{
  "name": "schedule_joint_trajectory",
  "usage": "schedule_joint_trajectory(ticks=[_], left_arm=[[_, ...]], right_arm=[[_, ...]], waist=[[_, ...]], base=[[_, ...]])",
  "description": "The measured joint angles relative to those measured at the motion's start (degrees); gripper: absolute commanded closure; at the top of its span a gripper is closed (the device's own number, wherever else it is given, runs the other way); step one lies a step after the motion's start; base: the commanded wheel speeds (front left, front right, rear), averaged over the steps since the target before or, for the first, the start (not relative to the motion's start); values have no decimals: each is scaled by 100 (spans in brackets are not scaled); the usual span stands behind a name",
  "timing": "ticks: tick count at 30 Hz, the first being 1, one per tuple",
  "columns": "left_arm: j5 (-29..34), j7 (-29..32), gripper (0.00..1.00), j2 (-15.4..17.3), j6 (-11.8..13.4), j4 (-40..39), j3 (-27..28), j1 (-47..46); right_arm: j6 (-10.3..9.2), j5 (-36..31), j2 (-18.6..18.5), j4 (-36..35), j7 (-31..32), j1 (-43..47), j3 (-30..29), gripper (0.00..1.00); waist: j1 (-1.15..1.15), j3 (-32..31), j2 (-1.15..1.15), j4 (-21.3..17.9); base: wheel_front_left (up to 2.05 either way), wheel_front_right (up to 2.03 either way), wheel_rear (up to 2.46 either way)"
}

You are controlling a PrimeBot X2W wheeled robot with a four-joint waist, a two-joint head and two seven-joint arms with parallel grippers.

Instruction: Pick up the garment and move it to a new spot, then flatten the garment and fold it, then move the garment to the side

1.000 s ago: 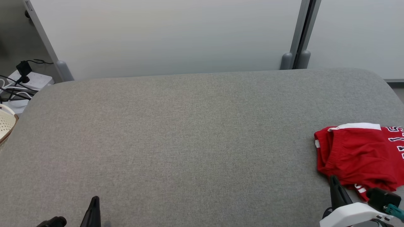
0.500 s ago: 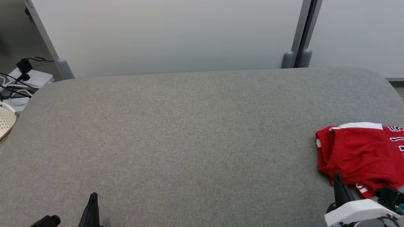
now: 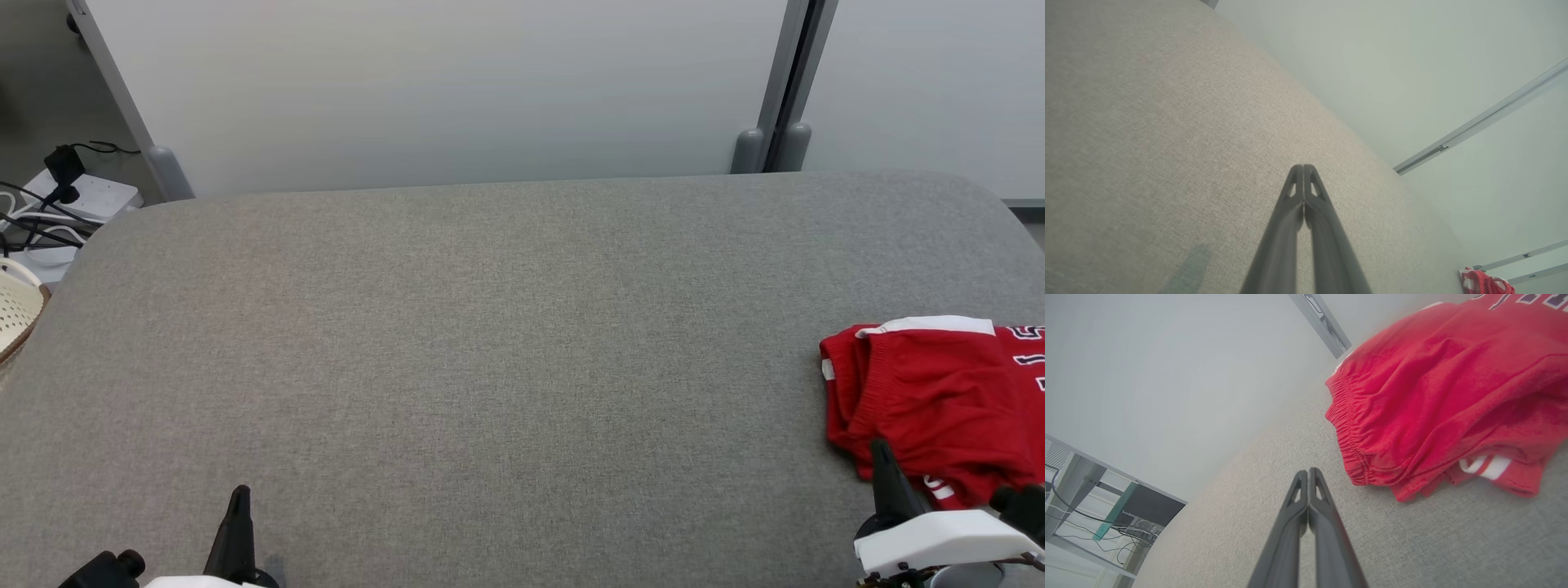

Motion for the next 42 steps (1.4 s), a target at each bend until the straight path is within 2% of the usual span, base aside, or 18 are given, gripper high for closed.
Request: schedule_joint_trajectory(ticks=[42], left_arm=[[-2614,659,100,-5,0,-307,-12,-289]], right_arm=[[-1,2789,-44,-545,662,3,-224,100]], waist=[[0,117,0,63]], base=[[0,0,0]])
